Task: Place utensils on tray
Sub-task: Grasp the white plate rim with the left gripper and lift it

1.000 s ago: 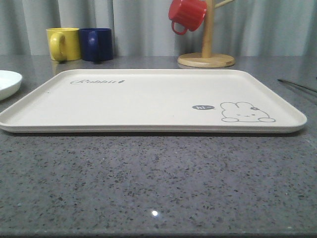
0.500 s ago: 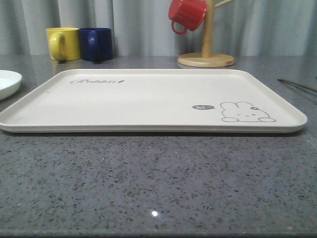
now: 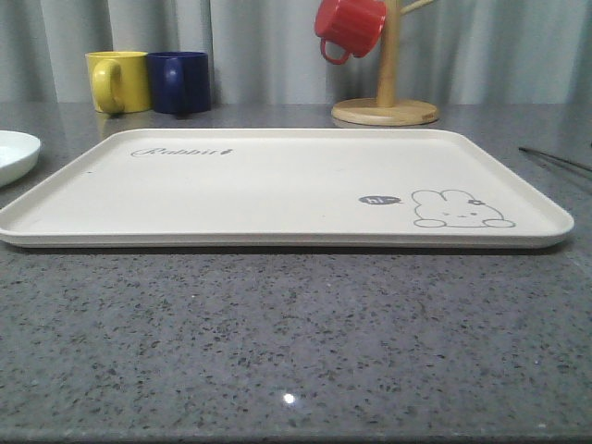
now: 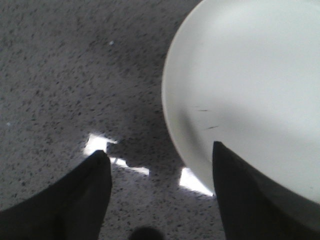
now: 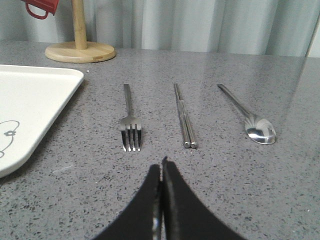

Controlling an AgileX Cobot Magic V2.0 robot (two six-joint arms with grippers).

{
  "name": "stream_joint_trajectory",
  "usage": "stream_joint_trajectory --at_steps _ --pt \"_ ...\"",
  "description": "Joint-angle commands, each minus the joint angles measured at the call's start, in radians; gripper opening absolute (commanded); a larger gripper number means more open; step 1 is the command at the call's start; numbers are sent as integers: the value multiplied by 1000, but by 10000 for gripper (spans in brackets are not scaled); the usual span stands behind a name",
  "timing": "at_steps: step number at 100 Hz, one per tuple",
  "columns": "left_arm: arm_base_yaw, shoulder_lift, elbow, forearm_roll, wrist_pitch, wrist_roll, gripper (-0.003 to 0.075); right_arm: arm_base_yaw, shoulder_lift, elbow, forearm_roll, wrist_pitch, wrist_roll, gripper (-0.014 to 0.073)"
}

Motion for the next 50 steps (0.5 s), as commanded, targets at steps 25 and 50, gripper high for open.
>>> stream_joint_trajectory --at_steps 25,50 --pt "41 106 -42 -41 -14 -11 428 -5 -20 0 -2 -78 0 -61" --pt "41 165 -44 -86 -63 -11 427 -5 -20 0 -2 -78 0 -61"
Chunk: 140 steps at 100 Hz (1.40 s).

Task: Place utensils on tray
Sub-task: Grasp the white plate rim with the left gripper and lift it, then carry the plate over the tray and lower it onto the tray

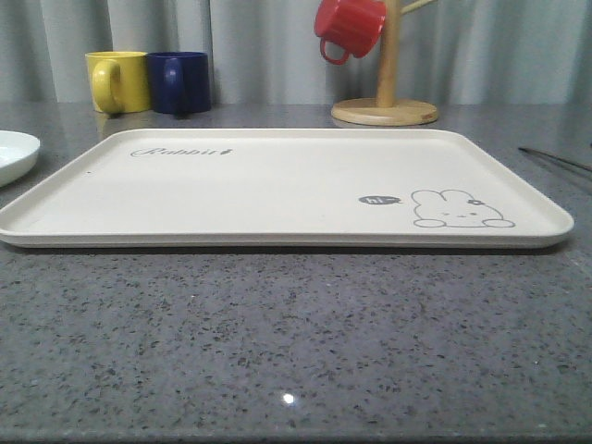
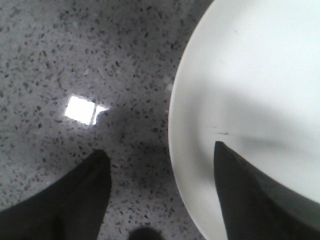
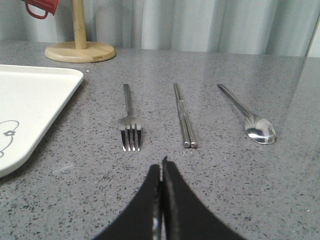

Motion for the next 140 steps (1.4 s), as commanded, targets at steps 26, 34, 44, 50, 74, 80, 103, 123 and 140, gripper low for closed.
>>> stream_joint_trajectory --at_steps 26,34,44,50,74,80,103,123,140 --pt "1 11 -31 -12 -49 -7 267 -5 -20 0 -2 -78 0 -61" --pt "1 11 -31 -12 -51 -7 158 -5 -20 0 -2 -78 0 -61" --pt "1 11 -31 -12 -55 -7 20 -5 -20 0 -2 -78 0 -61" --pt "1 11 -31 -12 -57 -7 -18 -5 -20 0 -2 -78 0 -61" --pt "1 -40 -31 -41 -111 -7 -19 -5 -20 0 -2 -78 0 -61" --pt "1 -75 -31 -65 -141 -5 -19 -5 -20 0 -2 -78 0 -61" --pt "-47 -232 -31 -141 -211 98 -19 -5 -20 0 -2 -78 0 -61" --pt "-162 -300 -31 -298 -210 216 -19 -5 -20 0 -2 -78 0 -61" --pt "-314 -276 -31 -335 -198 271 -19 -5 -20 0 -2 -78 0 -61"
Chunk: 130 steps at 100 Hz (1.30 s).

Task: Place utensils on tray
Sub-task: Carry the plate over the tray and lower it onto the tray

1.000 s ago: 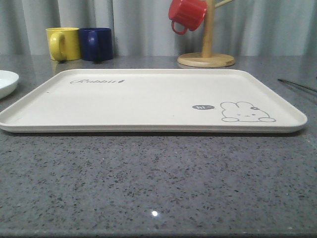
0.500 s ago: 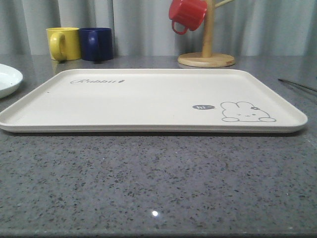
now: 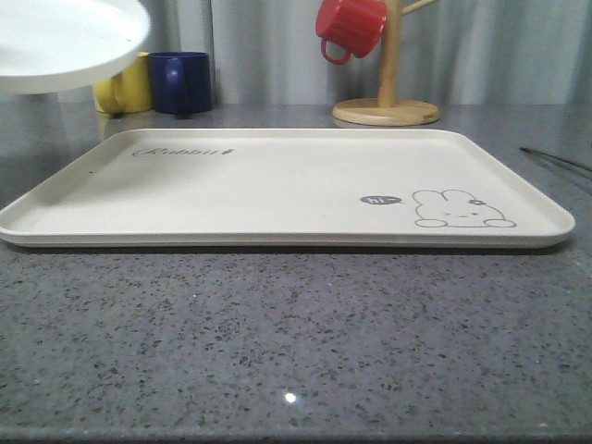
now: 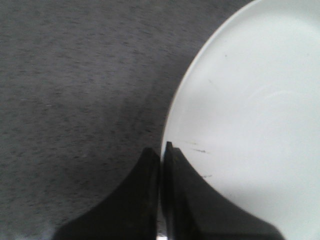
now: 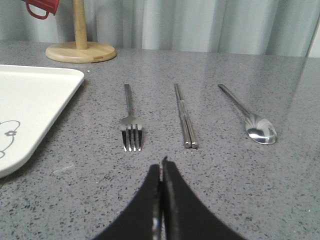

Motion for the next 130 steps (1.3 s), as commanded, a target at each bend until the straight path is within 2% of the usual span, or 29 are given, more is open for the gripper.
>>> stream_joint_trajectory --at_steps 1,23,44,58,67,82,89,102,117,130 --pt "-73 -11 -26 -47 -46 18 -19 -5 -20 0 -2 -78 0 -61" --pt "-216 86 -26 -51 -95 40 -19 -5 -20 0 -2 -78 0 -61" --pt "-225 175 -26 -77 -118 45 -19 -5 -20 0 -2 -78 0 -61" --pt "-225 190 -26 -112 -117 106 -14 -5 -20 0 -2 -78 0 -61" --pt "-225 190 -26 -125 -117 117 41 -5 -20 0 -2 -78 0 -61" --pt "-225 190 -26 -125 -127 117 224 -5 -20 0 -2 -78 0 -61" --pt "-225 190 -26 -112 -146 117 258 -5 -20 0 -2 -78 0 -61" --pt "-225 165 -26 -50 -182 117 192 -5 -20 0 -2 -78 0 -61" --pt "-225 84 -26 33 -220 115 -22 -5 -20 0 -2 -78 0 -61" --pt "-225 -9 -18 61 -237 115 -20 -5 -20 0 -2 -78 0 -61"
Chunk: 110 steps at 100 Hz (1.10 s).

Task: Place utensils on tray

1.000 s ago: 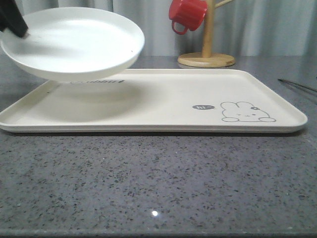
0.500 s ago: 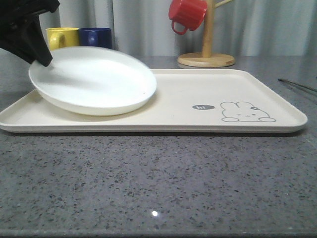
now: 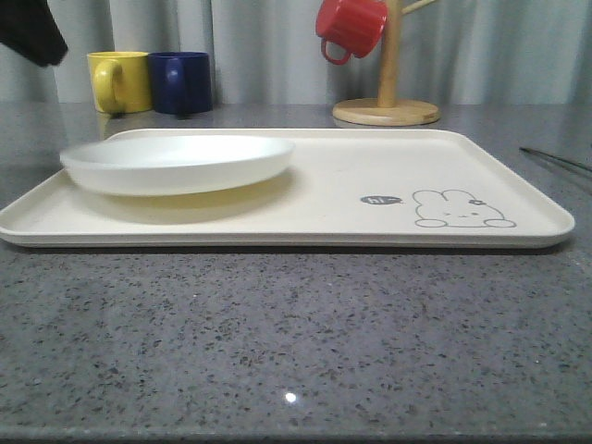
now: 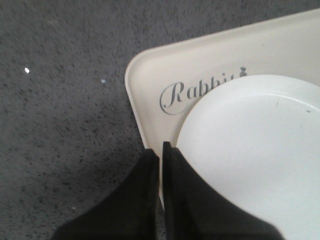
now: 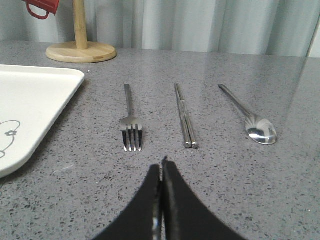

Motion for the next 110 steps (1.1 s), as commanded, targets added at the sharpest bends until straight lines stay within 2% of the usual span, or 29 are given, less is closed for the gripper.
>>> stream_joint_trajectory --at_steps 1,14,43,77,110 --pt "-7 -104 -16 8 -69 2 -20 -5 -20 0 -2 -78 0 -61" --pt "-7 -220 51 26 -160 2 -20 -5 -20 0 -2 -78 0 -61" --pt "-7 -523 328 41 -365 2 -19 -5 -20 0 -2 -78 0 -61" --pt "-7 -907 618 41 -381 2 -19 -5 -20 0 -5 -86 0 -61" --pt "-7 -1140 739 41 -281 2 -19 -5 -20 -8 -5 -112 0 -61"
